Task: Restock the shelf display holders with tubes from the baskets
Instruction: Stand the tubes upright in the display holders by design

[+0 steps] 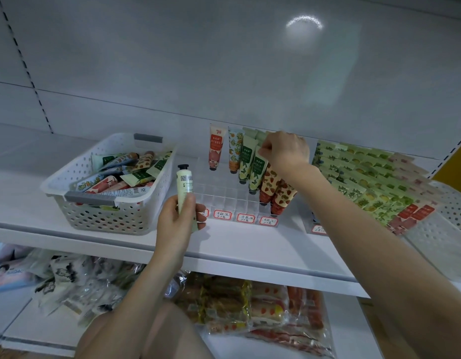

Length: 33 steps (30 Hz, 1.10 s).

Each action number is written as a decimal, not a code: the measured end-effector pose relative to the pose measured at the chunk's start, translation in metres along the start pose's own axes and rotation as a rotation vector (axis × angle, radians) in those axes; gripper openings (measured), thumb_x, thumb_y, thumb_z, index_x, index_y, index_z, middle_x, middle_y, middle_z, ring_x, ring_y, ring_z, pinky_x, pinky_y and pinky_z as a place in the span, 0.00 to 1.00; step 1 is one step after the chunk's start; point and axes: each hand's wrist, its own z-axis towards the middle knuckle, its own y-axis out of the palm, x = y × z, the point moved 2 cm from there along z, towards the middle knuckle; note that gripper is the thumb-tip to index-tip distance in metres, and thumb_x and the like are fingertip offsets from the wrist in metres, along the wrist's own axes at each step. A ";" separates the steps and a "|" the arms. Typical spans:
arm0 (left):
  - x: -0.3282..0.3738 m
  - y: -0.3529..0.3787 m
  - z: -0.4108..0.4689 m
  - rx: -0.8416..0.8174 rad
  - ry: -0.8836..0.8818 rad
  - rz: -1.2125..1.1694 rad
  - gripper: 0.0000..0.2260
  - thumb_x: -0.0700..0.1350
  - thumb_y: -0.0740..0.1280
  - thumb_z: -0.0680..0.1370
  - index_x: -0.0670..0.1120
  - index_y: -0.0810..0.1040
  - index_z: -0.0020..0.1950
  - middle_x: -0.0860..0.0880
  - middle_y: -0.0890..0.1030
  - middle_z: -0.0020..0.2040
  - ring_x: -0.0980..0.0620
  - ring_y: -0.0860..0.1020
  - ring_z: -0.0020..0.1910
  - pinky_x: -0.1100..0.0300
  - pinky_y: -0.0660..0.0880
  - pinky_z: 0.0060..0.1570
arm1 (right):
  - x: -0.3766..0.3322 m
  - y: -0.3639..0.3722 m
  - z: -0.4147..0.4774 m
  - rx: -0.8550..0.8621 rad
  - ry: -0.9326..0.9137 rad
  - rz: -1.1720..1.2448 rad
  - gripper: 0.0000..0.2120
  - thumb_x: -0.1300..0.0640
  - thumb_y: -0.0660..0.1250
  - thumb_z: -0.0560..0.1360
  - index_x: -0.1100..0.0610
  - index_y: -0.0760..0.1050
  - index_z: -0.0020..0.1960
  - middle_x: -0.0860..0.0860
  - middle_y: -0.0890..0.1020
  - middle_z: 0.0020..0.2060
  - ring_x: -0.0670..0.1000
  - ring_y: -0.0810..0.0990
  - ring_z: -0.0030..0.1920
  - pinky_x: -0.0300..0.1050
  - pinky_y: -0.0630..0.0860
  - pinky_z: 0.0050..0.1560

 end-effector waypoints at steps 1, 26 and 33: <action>0.000 0.000 0.000 -0.003 -0.007 -0.018 0.06 0.48 0.56 0.82 0.55 0.70 0.48 0.48 0.80 0.41 0.54 0.78 0.38 0.64 0.78 0.38 | 0.001 -0.002 -0.002 -0.011 -0.012 0.030 0.09 0.56 0.61 0.78 0.57 0.79 0.46 0.53 0.80 0.40 0.56 0.77 0.44 0.44 0.67 0.44; 0.003 -0.009 0.000 -0.058 0.025 0.059 0.18 0.41 0.70 0.73 0.54 0.70 0.60 0.52 0.78 0.46 0.55 0.78 0.46 0.63 0.75 0.44 | 0.000 -0.001 -0.003 -0.019 -0.063 -0.016 0.10 0.56 0.60 0.79 0.58 0.79 0.50 0.56 0.82 0.46 0.58 0.78 0.48 0.45 0.68 0.46; 0.003 -0.009 0.000 -0.063 0.019 0.040 0.16 0.41 0.69 0.75 0.53 0.70 0.59 0.59 0.76 0.45 0.61 0.75 0.44 0.69 0.71 0.38 | 0.007 0.004 0.003 0.024 -0.010 -0.112 0.09 0.61 0.58 0.78 0.59 0.77 0.50 0.54 0.79 0.41 0.55 0.74 0.40 0.44 0.67 0.44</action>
